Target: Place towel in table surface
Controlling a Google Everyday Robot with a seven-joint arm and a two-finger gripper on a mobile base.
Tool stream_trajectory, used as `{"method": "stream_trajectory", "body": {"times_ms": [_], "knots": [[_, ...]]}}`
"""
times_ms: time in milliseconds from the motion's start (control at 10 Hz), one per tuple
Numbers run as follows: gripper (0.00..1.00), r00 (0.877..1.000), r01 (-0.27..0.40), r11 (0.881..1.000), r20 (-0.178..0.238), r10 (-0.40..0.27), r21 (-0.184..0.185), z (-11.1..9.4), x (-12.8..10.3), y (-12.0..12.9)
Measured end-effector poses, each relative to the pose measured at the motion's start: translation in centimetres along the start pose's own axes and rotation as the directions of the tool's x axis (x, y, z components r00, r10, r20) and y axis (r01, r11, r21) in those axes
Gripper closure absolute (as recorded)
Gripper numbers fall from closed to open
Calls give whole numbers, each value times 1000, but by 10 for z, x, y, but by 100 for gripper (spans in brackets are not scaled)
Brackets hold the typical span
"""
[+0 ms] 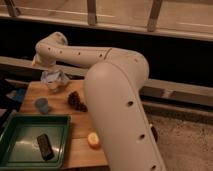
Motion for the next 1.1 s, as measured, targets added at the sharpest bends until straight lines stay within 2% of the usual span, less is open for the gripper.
{"method": "stream_trajectory", "body": {"times_ms": [200,400,600,900,1100], "knots": [[35,1000,3,1000,1,-3,-20,14,-12,2],[35,1000,17,999,-25,-18,-39,39,-14,17],[35,997,27,999,-67,-30,-48,64,-10,20],[35,994,41,998,-100,-44,-39,84,-5,19],[35,992,51,998,-111,-53,-24,89,-3,20]]}}
